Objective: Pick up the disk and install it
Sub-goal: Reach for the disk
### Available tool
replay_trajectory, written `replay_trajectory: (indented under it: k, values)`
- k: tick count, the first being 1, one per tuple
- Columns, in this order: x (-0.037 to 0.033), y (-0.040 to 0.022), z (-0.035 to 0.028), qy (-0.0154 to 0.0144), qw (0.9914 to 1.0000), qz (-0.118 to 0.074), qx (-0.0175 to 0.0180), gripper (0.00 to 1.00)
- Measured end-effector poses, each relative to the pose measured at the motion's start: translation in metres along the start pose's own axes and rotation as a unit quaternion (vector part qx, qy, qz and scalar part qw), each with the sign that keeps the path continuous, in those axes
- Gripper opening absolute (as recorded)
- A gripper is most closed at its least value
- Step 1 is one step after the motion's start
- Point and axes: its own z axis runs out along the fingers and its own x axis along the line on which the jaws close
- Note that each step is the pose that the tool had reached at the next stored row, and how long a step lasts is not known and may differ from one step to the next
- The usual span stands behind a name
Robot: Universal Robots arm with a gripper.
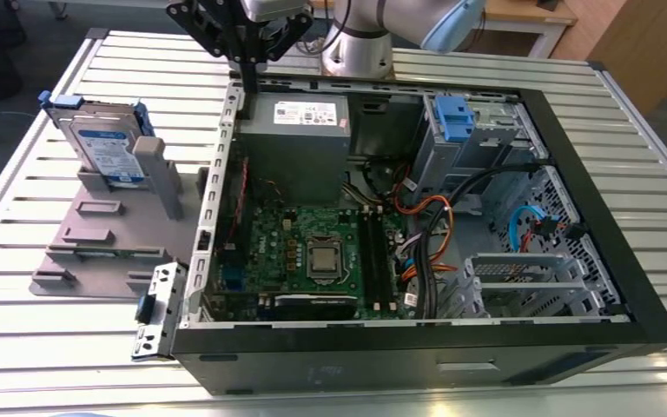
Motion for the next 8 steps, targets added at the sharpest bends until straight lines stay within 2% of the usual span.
replay_trajectory:
  k: [8]
  values:
    - [0.0008, -0.0001, 0.0, 0.0, 1.0, 0.0, 0.0, 0.11]
